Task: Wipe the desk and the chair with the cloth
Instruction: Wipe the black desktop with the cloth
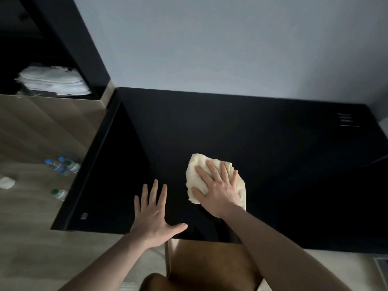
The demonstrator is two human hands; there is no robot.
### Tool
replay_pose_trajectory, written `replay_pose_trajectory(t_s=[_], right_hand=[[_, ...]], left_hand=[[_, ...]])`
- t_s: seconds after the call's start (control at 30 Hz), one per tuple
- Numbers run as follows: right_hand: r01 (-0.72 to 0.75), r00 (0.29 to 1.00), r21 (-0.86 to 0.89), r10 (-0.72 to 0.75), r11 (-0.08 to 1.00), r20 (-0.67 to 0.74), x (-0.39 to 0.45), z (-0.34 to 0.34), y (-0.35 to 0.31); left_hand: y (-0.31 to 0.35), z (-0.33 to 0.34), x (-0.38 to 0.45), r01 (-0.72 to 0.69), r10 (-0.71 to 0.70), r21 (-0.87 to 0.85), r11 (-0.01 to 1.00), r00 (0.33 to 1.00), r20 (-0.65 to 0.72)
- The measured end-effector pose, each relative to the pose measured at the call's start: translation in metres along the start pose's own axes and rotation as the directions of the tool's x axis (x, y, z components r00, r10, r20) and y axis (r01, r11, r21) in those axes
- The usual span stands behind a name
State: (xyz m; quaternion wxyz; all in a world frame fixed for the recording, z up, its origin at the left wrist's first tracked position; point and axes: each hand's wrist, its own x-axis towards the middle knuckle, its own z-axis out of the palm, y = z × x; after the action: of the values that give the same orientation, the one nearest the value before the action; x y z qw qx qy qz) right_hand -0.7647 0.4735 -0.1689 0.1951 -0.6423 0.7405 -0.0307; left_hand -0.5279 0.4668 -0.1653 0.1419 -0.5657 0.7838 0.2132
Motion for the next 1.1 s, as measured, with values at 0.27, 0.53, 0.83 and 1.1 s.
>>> replay_pose_trajectory(t_s=[0.27, 0.53, 0.83, 1.1], right_hand=[[-0.157, 0.987, 0.042, 0.158, 0.987, -0.020, -0.046, -0.047, 0.202], [-0.477, 0.875, 0.050, 0.480, 0.877, -0.064, -0.094, -0.085, 0.364], [-0.512, 0.858, 0.065, 0.514, 0.856, -0.015, -0.082, -0.072, 0.278], [-0.158, 0.987, 0.005, 0.158, 0.987, -0.022, -0.077, -0.053, 0.210]], left_hand=[[0.169, 0.005, 0.026, 0.080, -0.085, 0.031, 0.996, 0.972, 0.220], [0.212, 0.010, 0.035, 0.115, -0.122, 0.041, 0.993, 0.928, 0.352], [0.209, 0.010, 0.039, 0.090, -0.090, 0.016, 0.996, 0.938, 0.335], [0.216, 0.010, 0.038, 0.135, -0.135, 0.022, 0.991, 0.937, 0.323]])
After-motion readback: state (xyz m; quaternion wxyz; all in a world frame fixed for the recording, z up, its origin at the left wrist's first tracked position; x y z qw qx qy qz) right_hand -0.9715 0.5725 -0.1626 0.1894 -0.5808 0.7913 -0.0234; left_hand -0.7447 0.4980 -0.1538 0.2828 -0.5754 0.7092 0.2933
